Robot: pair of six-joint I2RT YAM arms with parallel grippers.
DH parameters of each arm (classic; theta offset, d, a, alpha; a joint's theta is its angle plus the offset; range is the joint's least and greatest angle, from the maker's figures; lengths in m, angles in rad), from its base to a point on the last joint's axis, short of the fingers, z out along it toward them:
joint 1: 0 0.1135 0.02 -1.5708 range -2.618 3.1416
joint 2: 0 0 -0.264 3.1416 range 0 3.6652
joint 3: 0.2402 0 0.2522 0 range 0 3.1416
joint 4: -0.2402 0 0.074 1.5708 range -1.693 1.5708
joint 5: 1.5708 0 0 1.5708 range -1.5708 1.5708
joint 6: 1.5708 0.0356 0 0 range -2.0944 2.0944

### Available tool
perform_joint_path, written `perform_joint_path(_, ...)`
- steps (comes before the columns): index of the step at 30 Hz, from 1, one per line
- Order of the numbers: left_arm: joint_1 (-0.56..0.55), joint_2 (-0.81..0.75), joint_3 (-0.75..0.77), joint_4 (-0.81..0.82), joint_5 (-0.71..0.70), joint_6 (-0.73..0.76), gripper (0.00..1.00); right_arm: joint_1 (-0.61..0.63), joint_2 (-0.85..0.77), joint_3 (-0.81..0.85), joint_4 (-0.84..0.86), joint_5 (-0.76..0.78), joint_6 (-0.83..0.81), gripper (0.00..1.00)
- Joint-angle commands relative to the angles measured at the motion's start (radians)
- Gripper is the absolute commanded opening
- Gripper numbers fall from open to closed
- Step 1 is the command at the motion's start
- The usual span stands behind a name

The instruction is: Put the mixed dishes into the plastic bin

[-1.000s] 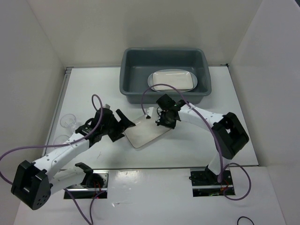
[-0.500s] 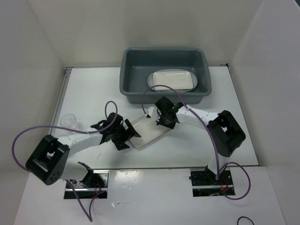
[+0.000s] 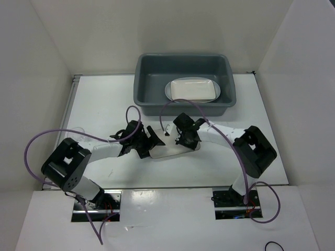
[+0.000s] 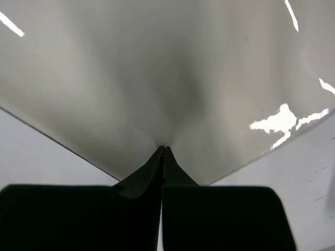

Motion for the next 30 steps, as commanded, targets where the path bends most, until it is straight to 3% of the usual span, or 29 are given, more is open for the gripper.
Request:
perform_joint_path(1,-0.008,0.048,-0.011,0.092,0.013,0.032,0.93,0.072,0.026,-0.024,-0.180,-0.100,0.080,0.00)
perform_joint_path(4,-0.017,0.099,0.043,0.092,0.031,0.063,0.93,0.137,-0.010,-0.024,-0.180,-0.106,0.091,0.00)
perform_joint_path(15,-0.027,0.154,0.091,0.086,0.051,0.130,0.90,0.122,-0.114,0.025,-0.175,-0.005,0.178,0.00)
perform_joint_path(19,-0.045,0.165,0.112,0.045,0.051,0.188,0.90,-0.021,-0.145,0.095,-0.267,-0.016,0.189,0.00)
perform_joint_path(22,-0.054,0.165,0.112,0.034,0.051,0.227,0.90,-0.179,-0.154,0.136,-0.327,-0.107,0.150,0.00)
perform_joint_path(23,-0.054,0.155,0.112,0.034,0.051,0.237,0.90,-0.281,-0.165,0.150,-0.344,-0.157,0.137,0.00)
perform_joint_path(25,-0.054,0.155,0.123,0.025,0.051,0.265,0.90,-0.386,-0.175,0.189,-0.382,-0.255,0.082,0.09)
perform_joint_path(26,-0.054,0.165,0.133,0.014,0.060,0.277,0.90,-0.458,-0.189,0.189,-0.395,-0.302,0.072,0.28)
perform_joint_path(30,-0.063,0.198,0.155,-0.007,0.079,0.340,0.90,-0.497,-0.198,0.160,-0.409,-0.271,0.038,0.62)
